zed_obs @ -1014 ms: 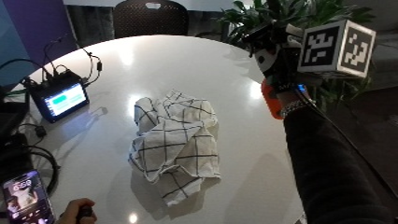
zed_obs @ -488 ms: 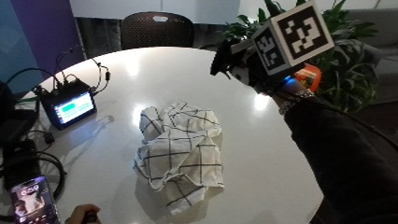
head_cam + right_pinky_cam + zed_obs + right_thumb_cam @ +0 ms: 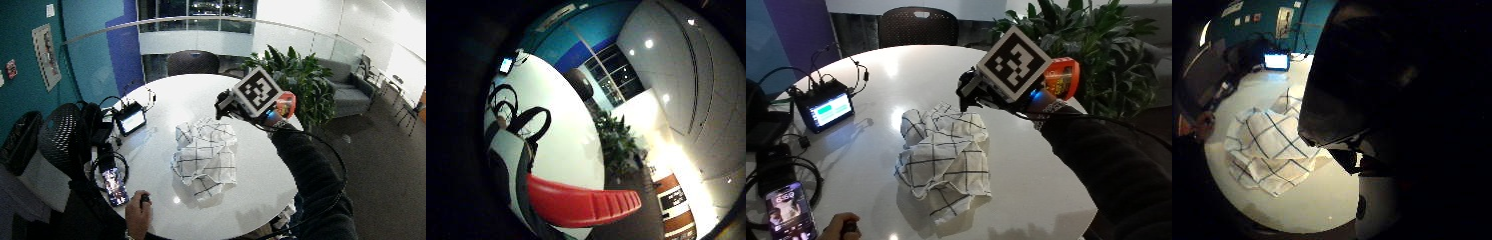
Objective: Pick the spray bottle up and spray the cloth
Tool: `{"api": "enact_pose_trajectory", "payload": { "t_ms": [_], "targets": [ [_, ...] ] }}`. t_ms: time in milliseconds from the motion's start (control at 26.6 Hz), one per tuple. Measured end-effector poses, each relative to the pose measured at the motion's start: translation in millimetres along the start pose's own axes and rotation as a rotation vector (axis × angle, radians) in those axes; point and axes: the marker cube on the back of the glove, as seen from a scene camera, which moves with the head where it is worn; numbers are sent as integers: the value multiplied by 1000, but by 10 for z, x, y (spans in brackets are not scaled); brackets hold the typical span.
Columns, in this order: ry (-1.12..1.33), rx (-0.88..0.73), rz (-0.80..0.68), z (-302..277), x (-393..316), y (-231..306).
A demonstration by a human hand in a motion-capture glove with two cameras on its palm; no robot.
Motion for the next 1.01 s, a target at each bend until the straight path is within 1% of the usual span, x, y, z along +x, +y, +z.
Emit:
{"api": "enact_pose_trajectory", "payload": {
  "t_ms": [113,225,376,526,676,789,902,1014],
  "targets": [
    [67,-27,-109,-1,-173,83],
    [105,-108,-183,30,-338,291],
    [53,-113,-241,168,-609,425],
    [43,-134,-260,247,-723,520],
    [38,-119,-237,253,-706,499],
    [16,-87,-190,156,-640,393],
    [-28,-3,-99,-55,-508,175],
    [-146,59,24,-323,-398,-34]
  ]
}}
